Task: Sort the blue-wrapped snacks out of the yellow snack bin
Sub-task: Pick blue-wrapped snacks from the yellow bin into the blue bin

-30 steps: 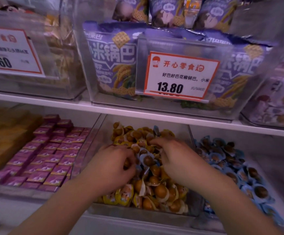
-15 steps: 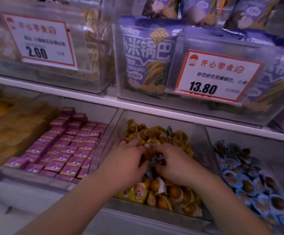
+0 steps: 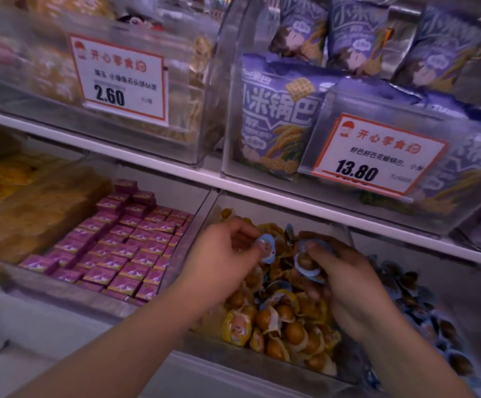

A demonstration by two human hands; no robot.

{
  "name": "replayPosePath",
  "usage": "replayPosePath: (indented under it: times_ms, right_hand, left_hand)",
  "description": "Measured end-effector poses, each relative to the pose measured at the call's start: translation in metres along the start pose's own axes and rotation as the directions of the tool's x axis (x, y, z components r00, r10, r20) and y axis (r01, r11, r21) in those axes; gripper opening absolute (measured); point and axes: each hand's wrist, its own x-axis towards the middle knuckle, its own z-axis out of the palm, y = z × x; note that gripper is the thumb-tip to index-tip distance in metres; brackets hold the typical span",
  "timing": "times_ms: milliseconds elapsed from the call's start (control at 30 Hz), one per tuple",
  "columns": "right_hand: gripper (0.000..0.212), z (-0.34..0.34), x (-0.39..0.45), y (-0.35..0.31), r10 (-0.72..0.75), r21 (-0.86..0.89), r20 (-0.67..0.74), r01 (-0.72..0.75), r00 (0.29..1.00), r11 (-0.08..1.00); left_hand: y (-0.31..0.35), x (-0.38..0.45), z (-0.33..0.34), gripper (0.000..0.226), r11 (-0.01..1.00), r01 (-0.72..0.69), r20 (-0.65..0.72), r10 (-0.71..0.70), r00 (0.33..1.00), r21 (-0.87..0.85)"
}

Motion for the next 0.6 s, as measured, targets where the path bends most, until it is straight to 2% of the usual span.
replayPosePath:
  times_ms: [67, 133, 200, 300, 367, 433, 500, 600]
  right_hand:
    - [0.022, 0.003, -0.009, -0.003, 0.196, 0.211, 0.099, -0.213, 0.976, 0.954]
    - [0.036, 0.004, -0.017, -0.009, 0.283, 0.369, 0.294, -0.381, 0.913, 0.848]
    - [0.046, 0.001, -0.025, -0.01, 0.265, 0.381, 0.396, -0.419, 0.879, 0.824]
    - [0.039, -0.007, -0.032, -0.009, 0.171, 0.313, 0.365, -0.294, 0.915, 0.903]
    - [0.032, -0.016, -0.033, -0.012, 0.102, 0.312, 0.277, -0.189, 0.955, 0.931]
    - [0.033, -0.033, -0.031, -0.017, 0.046, 0.323, 0.193, -0.108, 0.98, 0.94]
    - [0.029, -0.057, -0.028, -0.025, -0.019, 0.294, 0.138, -0.023, 0.99, 0.956]
    - [0.021, -0.105, -0.022, -0.031, -0.046, 0.092, 0.048, 0.041, 0.998, 0.995]
  left_hand:
    - [0.008, -0.006, 0.002, 0.011, 0.979, 0.023, 0.015, -0.021, 1.0, -0.201]
    - [0.014, -0.017, 0.007, 0.011, 0.978, -0.025, 0.067, 0.04, 0.997, -0.206]
    - [0.017, -0.026, 0.015, 0.012, 0.984, -0.104, 0.109, 0.12, 0.987, -0.145]
    - [0.025, -0.035, 0.029, 0.021, 0.97, -0.206, 0.173, 0.227, 0.958, -0.13]
    - [0.029, -0.041, 0.038, 0.035, 0.959, -0.233, 0.23, 0.266, 0.936, -0.16]
    - [0.029, -0.042, 0.042, 0.041, 0.953, -0.275, 0.228, 0.298, 0.927, -0.125]
    - [0.024, -0.036, 0.043, 0.038, 0.945, -0.327, 0.233, 0.318, 0.919, -0.002]
    - [0.013, -0.026, 0.041, 0.036, 0.885, -0.381, 0.396, 0.26, 0.881, 0.267]
